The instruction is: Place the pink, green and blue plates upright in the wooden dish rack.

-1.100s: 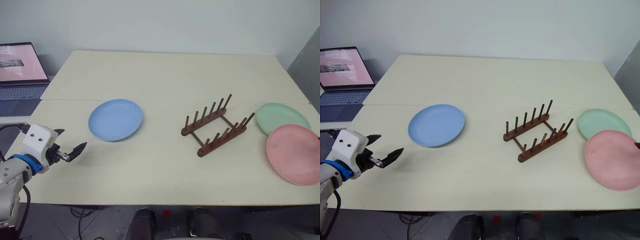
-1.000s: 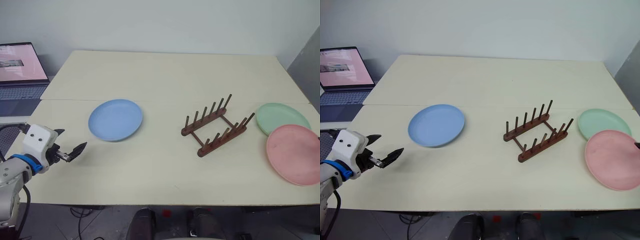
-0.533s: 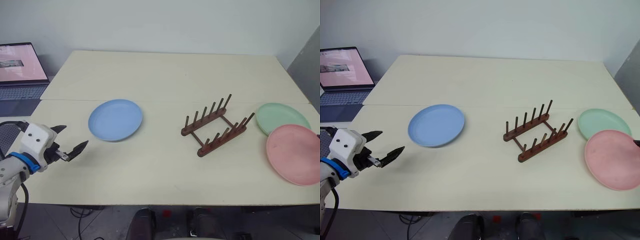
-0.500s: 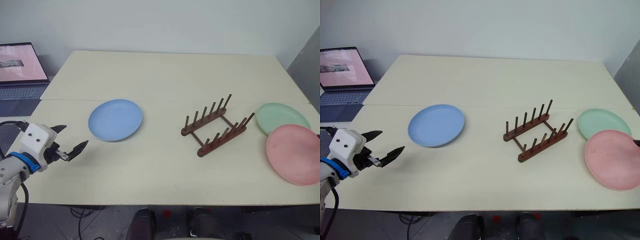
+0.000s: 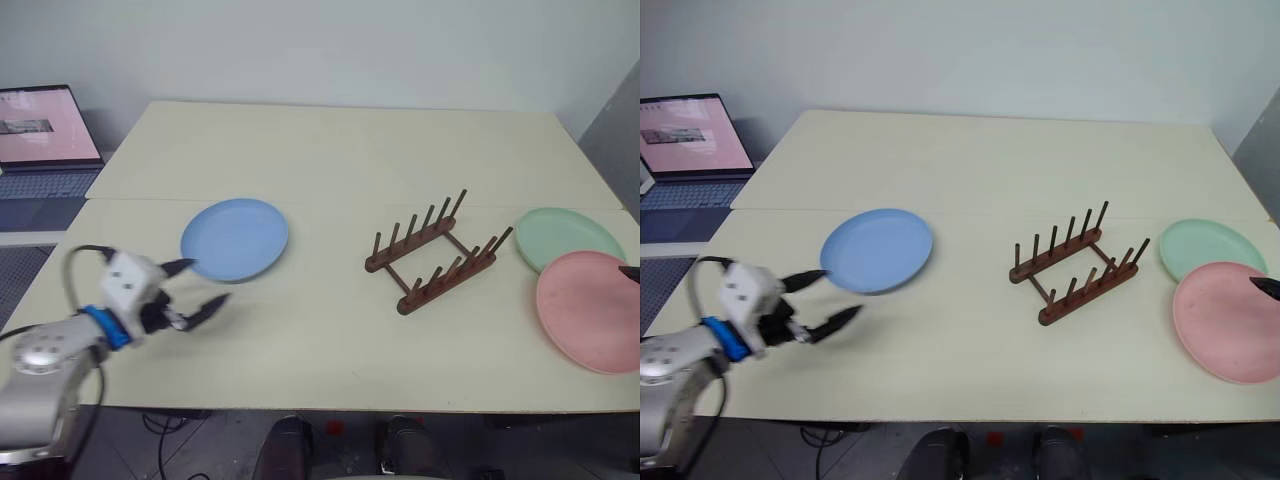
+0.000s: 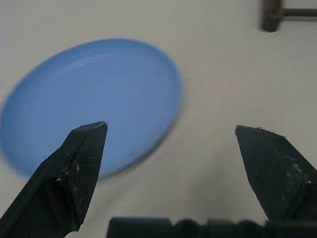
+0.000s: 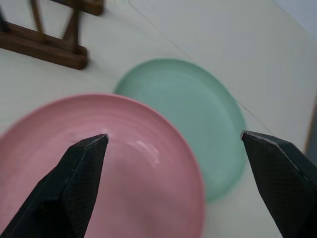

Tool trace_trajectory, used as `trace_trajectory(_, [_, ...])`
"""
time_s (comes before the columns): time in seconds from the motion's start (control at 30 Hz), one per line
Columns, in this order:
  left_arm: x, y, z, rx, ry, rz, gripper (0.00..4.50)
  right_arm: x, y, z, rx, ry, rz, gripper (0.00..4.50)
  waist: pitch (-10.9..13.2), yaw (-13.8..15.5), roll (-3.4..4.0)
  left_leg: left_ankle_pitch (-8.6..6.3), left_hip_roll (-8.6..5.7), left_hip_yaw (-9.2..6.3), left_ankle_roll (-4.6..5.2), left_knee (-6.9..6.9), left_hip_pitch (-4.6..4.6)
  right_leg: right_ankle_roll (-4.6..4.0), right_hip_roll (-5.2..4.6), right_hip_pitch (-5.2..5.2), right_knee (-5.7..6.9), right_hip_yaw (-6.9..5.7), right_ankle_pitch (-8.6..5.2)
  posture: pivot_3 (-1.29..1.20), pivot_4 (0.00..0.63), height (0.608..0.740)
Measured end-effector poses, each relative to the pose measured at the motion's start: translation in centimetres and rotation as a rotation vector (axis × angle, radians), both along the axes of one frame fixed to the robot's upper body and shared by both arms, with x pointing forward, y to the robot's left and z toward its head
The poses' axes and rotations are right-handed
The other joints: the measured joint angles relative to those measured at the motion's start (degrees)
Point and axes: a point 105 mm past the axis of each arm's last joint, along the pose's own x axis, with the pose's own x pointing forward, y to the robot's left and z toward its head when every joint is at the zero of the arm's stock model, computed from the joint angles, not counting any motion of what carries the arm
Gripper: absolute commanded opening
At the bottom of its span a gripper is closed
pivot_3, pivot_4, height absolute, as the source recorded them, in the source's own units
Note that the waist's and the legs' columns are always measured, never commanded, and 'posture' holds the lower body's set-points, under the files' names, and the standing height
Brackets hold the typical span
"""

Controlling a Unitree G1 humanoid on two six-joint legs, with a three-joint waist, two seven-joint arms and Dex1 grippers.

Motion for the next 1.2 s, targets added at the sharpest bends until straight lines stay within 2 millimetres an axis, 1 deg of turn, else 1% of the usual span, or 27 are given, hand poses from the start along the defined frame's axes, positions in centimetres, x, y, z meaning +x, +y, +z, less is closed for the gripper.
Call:
trace_trajectory(0.07, [0.0,-3.3,-0.6,-0.053,0.020,-0.083,4.49,-0.7,2.1,0.0,0.017,0.041,0.072,4.50,0.0,0.2,0.01,0.00,-0.02,-0.03,0.00,0.04,0.02,0.07,0.04,0.03,0.02,-0.01,-0.03,0.00,0.150,0.740])
trace_trajectory(0.1, [0.1,-4.6,-0.7,-0.072,0.025,-0.116,4.49,-1.0,3.1,-0.1,0.028,0.061,0.105,4.50,0.0,0.3,0.01,0.00,-0.04,-0.06,0.00,0.05,0.04,0.25,0.06,0.08,0.03,-0.02,-0.12,0.00,0.150,0.740])
trace_trajectory(0.17, [0.2,-7.9,-1.4,-0.124,0.053,-0.194,4.49,-1.6,6.7,-0.2,0.062,0.093,0.219,4.50,0.0,0.5,0.04,0.01,-0.06,-0.11,-0.01,0.12,0.13,0.29,0.12,0.20,0.05,-0.07,-0.12,0.00,0.150,0.740])
trace_trajectory(0.23, [0.1,-9.8,-1.9,-0.140,0.071,-0.241,4.49,-2.0,8.5,0.0,0.079,0.112,0.272,4.50,0.0,0.3,0.04,0.01,-0.07,-0.19,-0.01,0.14,0.16,0.30,0.19,0.19,0.04,0.00,-0.08,0.00,0.150,0.740])
trace_trajectory(0.33, [0.9,-12.5,-2.6,-0.160,0.079,-0.285,4.49,-2.8,11.7,0.5,0.107,0.132,0.357,4.50,0.0,0.5,0.06,0.01,-0.12,-0.22,0.00,0.18,0.16,0.30,0.21,0.20,0.04,0.02,-0.05,0.00,0.150,0.740])
trace_trajectory(0.43, [1.4,-14.8,-3.9,-0.166,0.110,-0.315,4.49,-3.5,13.9,0.6,0.126,0.154,0.411,4.50,0.0,0.8,0.02,0.01,-0.15,-0.22,0.00,0.20,0.11,0.30,0.22,0.19,-0.03,0.04,-0.05,0.00,0.150,0.740])
trace_trajectory(0.53, [1.5,-17.1,-5.4,-0.177,0.152,-0.355,4.49,-4.1,15.2,0.2,0.165,0.179,0.430,4.50,0.0,1.1,-0.02,0.00,-0.18,-0.22,0.02,0.20,0.03,0.30,0.22,0.18,-0.10,0.01,-0.05,0.00,0.150,0.740])
trace_trajectory(0.6, [2.0,-18.7,-5.8,-0.182,0.144,-0.368,4.49,-4.4,15.8,-0.3,0.189,0.191,0.434,4.50,0.0,1.2,-0.06,0.00,-0.19,-0.23,0.02,0.21,-0.01,0.30,0.22,0.18,-0.10,-0.05,-0.05,0.00,0.150,0.740])
trace_trajectory(0.7, [2.9,-20.6,-5.8,-0.178,0.107,-0.374,4.49,-4.8,16.4,-1.3,0.204,0.225,0.437,4.50,0.0,1.2,-0.07,0.00,-0.19,-0.23,0.02,0.23,-0.02,0.30,0.22,0.20,-0.09,-0.12,-0.05,0.00,0.150,0.740])
trace_trajectory(0.8, [2.8,-22.3,-6.3,-0.180,0.101,-0.393,4.49,-5.3,16.5,-1.9,0.207,0.256,0.432,4.50,0.0,1.1,-0.08,0.00,-0.19,-0.26,0.02,0.23,-0.01,0.30,0.22,0.19,-0.09,-0.09,-0.05,0.00,0.150,0.740])
trace_trajectory(0.9, [2.3,-24.0,-6.8,-0.187,0.109,-0.420,4.49,-5.3,16.7,-1.9,0.208,0.256,0.434,4.50,0.0,1.1,-0.08,0.00,-0.19,-0.31,0.02,0.23,0.00,0.30,0.22,0.19,-0.07,-0.11,-0.05,0.00,0.150,0.740])
trace_trajectory(1.0, [2.1,-25.7,-6.8,-0.200,0.104,-0.444,4.49,-5.4,16.8,-1.9,0.209,0.255,0.433,4.50,0.0,1.2,-0.08,0.01,-0.19,-0.33,0.03,0.31,-0.03,0.30,0.22,0.22,-0.06,-0.21,-0.05,0.00,0.150,0.740])
trace_trajectory(1.07, [2.3,-26.2,-6.9,-0.201,0.101,-0.440,4.49,-5.4,16.7,-2.0,0.210,0.258,0.430,4.50,0.0,1.2,-0.09,0.01,-0.19,-0.36,0.03,0.34,-0.04,0.30,0.22,0.23,-0.06,-0.22,-0.05,0.00,0.150,0.740])
trace_trajectory(1.17, [2.7,-26.4,-6.9,-0.192,0.089,-0.432,3.90,-5.4,16.7,-2.0,0.212,0.261,0.425,4.50,0.0,1.2,-0.09,0.00,-0.20,-0.40,0.03,0.36,-0.05,0.30,0.22,0.23,-0.06,-0.22,-0.05,0.00,0.150,0.740])
trace_trajectory(1.2, [2.7,-26.4,-6.9,-0.192,0.087,-0.428,3.61,-5.4,16.7,-2.0,0.212,0.261,0.424,4.50,0.0,1.2,-0.08,0.00,-0.20,-0.41,0.03,0.36,-0.05,0.30,0.22,0.24,-0.06,-0.22,-0.05,0.00,0.150,0.740])
